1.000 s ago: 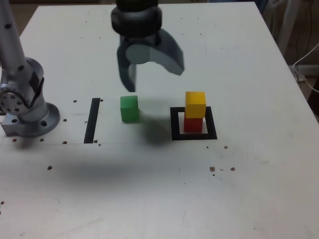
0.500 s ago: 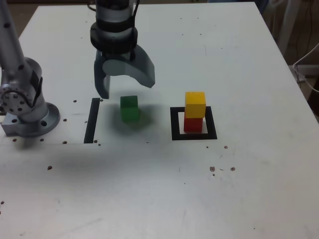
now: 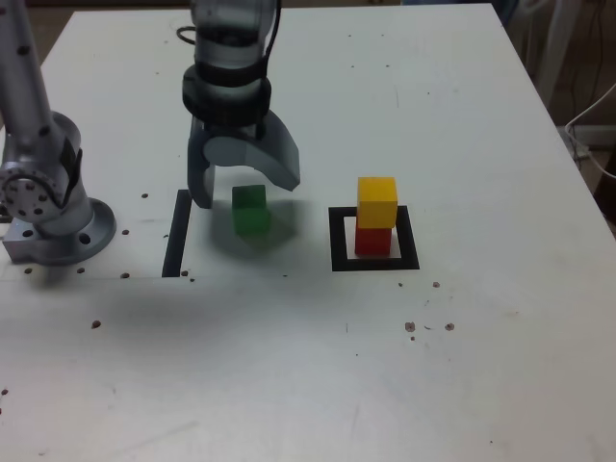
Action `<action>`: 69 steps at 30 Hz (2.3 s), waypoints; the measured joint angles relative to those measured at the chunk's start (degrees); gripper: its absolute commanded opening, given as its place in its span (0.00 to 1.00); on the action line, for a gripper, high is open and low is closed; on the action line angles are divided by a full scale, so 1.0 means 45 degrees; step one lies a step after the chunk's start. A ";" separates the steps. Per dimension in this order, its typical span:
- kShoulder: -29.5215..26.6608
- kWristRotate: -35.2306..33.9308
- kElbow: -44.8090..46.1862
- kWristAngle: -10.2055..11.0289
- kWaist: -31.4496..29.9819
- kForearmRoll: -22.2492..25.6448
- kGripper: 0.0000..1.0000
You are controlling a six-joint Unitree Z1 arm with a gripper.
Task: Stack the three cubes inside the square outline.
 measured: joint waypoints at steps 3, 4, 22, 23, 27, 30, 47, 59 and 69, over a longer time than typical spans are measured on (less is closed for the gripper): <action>0.0229 0.0000 -0.0106 -0.0077 0.0000 -0.0200 0.80; 0.0241 0.0000 -0.0122 -0.0078 0.0000 -0.0232 0.78; 0.0588 0.0141 0.0014 -0.0618 0.0001 -0.0599 0.49; 0.0605 0.0202 0.0013 -0.0699 0.0001 -0.0601 0.49; 0.0639 0.0443 -0.0010 -0.0941 0.0001 -0.0601 0.42; 0.0655 0.0508 -0.0071 -0.0940 0.0001 -0.0679 0.36; 0.0502 0.0733 -0.1816 -0.0595 0.0110 0.1083 0.26; 0.0361 0.1197 -0.6532 -0.0048 0.0287 0.5733 0.26; 0.1507 0.1133 -1.0358 -0.0454 -0.0364 0.7219 0.26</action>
